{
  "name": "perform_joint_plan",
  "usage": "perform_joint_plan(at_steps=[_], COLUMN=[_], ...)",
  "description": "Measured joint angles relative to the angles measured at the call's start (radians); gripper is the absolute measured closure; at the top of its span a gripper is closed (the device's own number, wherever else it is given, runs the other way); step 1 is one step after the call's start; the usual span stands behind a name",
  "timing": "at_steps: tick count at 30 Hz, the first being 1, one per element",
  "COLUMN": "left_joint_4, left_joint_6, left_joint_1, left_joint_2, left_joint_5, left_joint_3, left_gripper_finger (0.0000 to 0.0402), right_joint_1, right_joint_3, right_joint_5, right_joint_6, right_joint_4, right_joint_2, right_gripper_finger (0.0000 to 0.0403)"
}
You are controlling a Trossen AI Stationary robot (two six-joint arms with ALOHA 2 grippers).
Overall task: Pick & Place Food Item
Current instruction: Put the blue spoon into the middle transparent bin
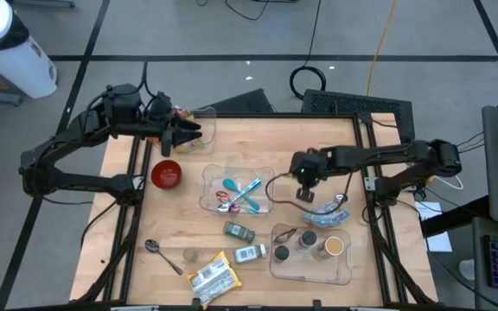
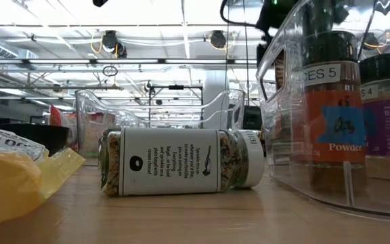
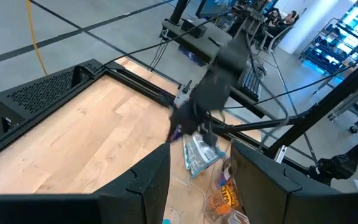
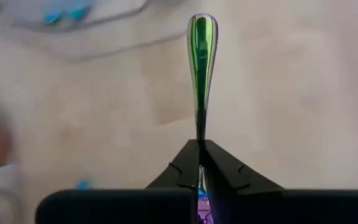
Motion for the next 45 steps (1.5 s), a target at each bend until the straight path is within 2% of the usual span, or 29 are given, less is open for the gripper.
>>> perform_joint_plan(at_steps=[5,11,17,21,27,32,41,45], left_joint_4=[0.000,0.011,0.046,0.095,0.247,0.312,0.323,0.347], left_joint_6=[0.003,-0.008,-0.012,0.000,0.059,0.118,0.212,0.215], left_joint_1=[-0.023,-0.058,-0.122,-0.165,-0.215,-0.234,-0.282,-0.293], left_joint_2=[0.000,0.016,0.103,0.168,0.264,0.325,0.348,0.347], left_joint_5=[-0.001,-0.002,-0.002,-0.003,-0.003,-0.023,-0.281,-0.346], left_joint_3=[0.000,0.000,0.000,0.001,0.000,0.000,0.000,0.000], left_gripper_finger=[0.0227,0.0227,0.0227,0.0227,0.0227,0.0227,0.0227,0.0227], right_joint_1=[-0.039,-0.068,-0.072,-0.073,-0.061,-0.032,-0.003,-0.003], right_joint_3=[0.058,0.061,0.062,0.062,0.062,0.062,0.061,0.061], right_joint_5=[0.031,0.032,0.063,0.081,0.079,0.077,0.081,0.084], right_joint_6=[0.031,0.115,0.184,0.234,0.294,0.332,0.359,0.360], right_joint_4=[0.095,0.543,1.028,1.213,1.305,1.395,1.498,1.504], right_joint_2=[-0.099,-0.184,-0.154,-0.110,-0.038,0.018,0.060,0.068], right_gripper_finger=[0.0402,0.0402,0.0402,0.0402,0.0403,0.0403,0.0403,0.0403])
